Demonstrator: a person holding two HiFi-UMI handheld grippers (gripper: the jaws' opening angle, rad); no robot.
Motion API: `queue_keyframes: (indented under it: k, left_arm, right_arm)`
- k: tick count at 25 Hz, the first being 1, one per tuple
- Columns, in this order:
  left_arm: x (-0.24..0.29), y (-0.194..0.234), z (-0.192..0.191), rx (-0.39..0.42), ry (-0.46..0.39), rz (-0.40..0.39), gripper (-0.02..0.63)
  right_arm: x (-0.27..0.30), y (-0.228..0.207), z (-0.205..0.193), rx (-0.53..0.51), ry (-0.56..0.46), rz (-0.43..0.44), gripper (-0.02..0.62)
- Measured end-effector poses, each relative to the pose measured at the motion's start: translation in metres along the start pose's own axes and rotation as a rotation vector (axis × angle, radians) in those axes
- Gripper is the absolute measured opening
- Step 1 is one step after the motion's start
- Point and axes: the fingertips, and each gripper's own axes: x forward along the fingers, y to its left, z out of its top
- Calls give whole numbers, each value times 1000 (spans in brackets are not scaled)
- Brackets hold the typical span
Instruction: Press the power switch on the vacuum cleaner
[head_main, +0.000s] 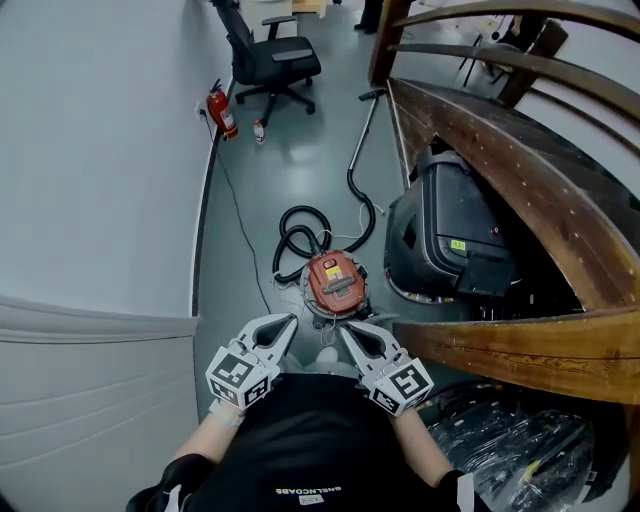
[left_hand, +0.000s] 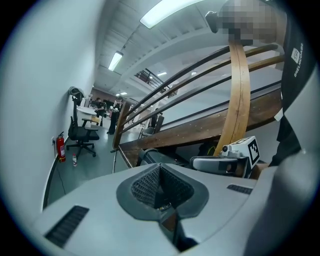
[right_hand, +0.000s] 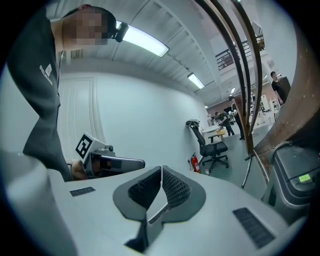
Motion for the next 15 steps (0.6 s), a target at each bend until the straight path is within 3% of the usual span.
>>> queue_keyframes:
  k: [7, 15]
  left_arm:
    - [28, 5, -16, -25, 56, 5, 14]
    - [63, 71, 5, -32, 81, -68, 14]
  right_arm:
    - [-6, -31, -14, 60, 29, -25, 28]
    - [53, -64, -6, 78, 71, -91, 28]
